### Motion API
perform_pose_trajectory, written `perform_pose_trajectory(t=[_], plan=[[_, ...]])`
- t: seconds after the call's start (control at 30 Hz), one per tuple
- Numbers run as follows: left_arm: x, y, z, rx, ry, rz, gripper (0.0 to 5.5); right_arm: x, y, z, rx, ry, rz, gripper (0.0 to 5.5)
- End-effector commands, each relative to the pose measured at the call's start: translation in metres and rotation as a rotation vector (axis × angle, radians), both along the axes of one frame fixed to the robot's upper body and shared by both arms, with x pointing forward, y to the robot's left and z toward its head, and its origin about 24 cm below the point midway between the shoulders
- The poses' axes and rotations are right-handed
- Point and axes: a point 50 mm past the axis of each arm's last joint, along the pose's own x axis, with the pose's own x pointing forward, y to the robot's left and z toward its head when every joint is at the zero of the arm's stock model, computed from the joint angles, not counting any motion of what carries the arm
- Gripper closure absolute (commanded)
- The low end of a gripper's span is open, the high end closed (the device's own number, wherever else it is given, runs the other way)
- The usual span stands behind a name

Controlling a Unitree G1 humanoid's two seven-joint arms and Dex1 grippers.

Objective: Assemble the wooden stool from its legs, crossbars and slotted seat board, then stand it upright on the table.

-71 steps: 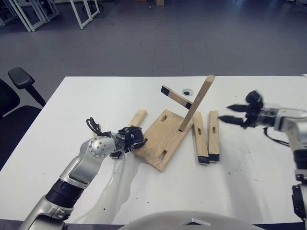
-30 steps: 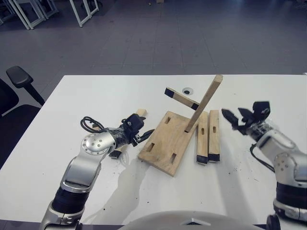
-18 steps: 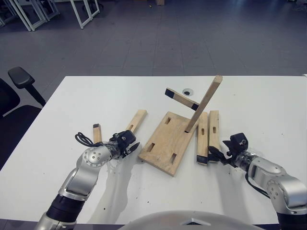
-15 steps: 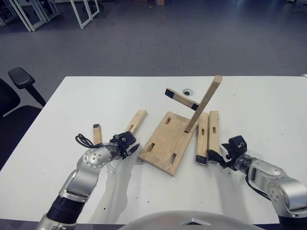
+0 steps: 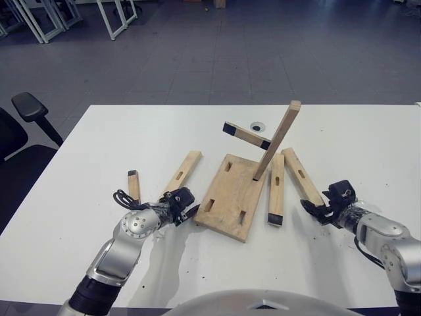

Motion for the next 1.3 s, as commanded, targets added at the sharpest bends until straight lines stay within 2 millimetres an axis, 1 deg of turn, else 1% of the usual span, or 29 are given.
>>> perform_pose_trajectory(t=[0.03, 0.1, 0.3, 0.4, 0.47, 0.53, 0.57, 0.6, 0.7, 0.77, 0.83, 0.9, 0.93, 1.0, 1.07, 1.1, 1.13, 1.2, 1.3], plan=[[-0.009, -0.006, -0.008, -0.012, 0.079, -0.039, 2.58, 0.007, -0.005, -0.008, -0.021, -0.015, -0.035, 1.39], [-0.009, -0.011, -0.008, -0.027, 0.085, -0.052, 2.58, 0.007, -0.003, -0.016, -0.03, -0.009, -0.041, 1.39], [-0.01, -0.024, -0.005, -0.073, 0.118, -0.091, 2.58, 0.003, 0.007, -0.029, -0.024, -0.003, -0.033, 2.49], [-0.01, -0.032, -0.006, -0.087, 0.144, -0.119, 2.58, 0.011, 0.003, -0.031, -0.06, -0.043, -0.054, 3.03], [-0.01, -0.035, -0.009, -0.092, 0.162, -0.129, 2.58, 0.024, -0.004, -0.025, -0.099, -0.119, -0.085, 3.39], [-0.009, -0.037, -0.012, -0.091, 0.179, -0.135, 2.58, 0.038, -0.01, -0.011, -0.101, -0.224, -0.127, 3.45], [-0.009, -0.038, -0.013, -0.092, 0.186, -0.14, 2.58, 0.045, -0.011, 0.001, -0.07, -0.292, -0.146, 3.45], [-0.008, -0.041, -0.015, -0.103, 0.194, -0.144, 2.58, 0.054, -0.01, 0.019, -0.019, -0.384, -0.157, 3.45], [-0.004, -0.052, -0.018, -0.135, 0.199, -0.164, 2.58, 0.071, -0.003, 0.068, 0.172, -0.601, -0.169, 3.45], [-0.002, -0.062, -0.019, -0.172, 0.204, -0.18, 2.58, 0.077, 0.005, 0.101, 0.321, -0.715, -0.153, 3.45], [-0.002, -0.069, -0.019, -0.208, 0.209, -0.192, 2.58, 0.079, 0.01, 0.127, 0.457, -0.783, -0.134, 3.45], [0.0, -0.067, -0.016, -0.229, 0.2, -0.17, 2.58, 0.078, 0.016, 0.148, 0.586, -0.828, -0.091, 3.45], [0.002, -0.059, -0.009, -0.26, 0.184, -0.132, 2.58, 0.076, 0.022, 0.156, 0.657, -0.826, -0.038, 3.45], [0.007, -0.044, 0.006, -0.346, 0.155, -0.061, 2.58, 0.072, 0.032, 0.163, 0.744, -0.79, 0.057, 3.45], [0.017, -0.033, 0.044, -0.599, 0.109, -0.017, 2.58, 0.064, 0.045, 0.158, 0.804, -0.684, 0.199, 3.45], [0.02, -0.031, 0.064, -0.755, 0.104, -0.02, 2.58, 0.061, 0.05, 0.154, 0.829, -0.632, 0.256, 3.45], [0.021, -0.031, 0.079, -0.878, 0.106, -0.029, 2.44, 0.059, 0.055, 0.151, 0.851, -0.587, 0.305, 3.45], [0.022, -0.034, 0.096, -1.057, 0.147, -0.067, 2.16, 0.055, 0.06, 0.145, 0.89, -0.524, 0.374, 3.45], [0.025, -0.042, 0.111, -1.27, 0.221, -0.091, 1.7, 0.055, 0.068, 0.133, 0.92, -0.428, 0.46, 3.45]])
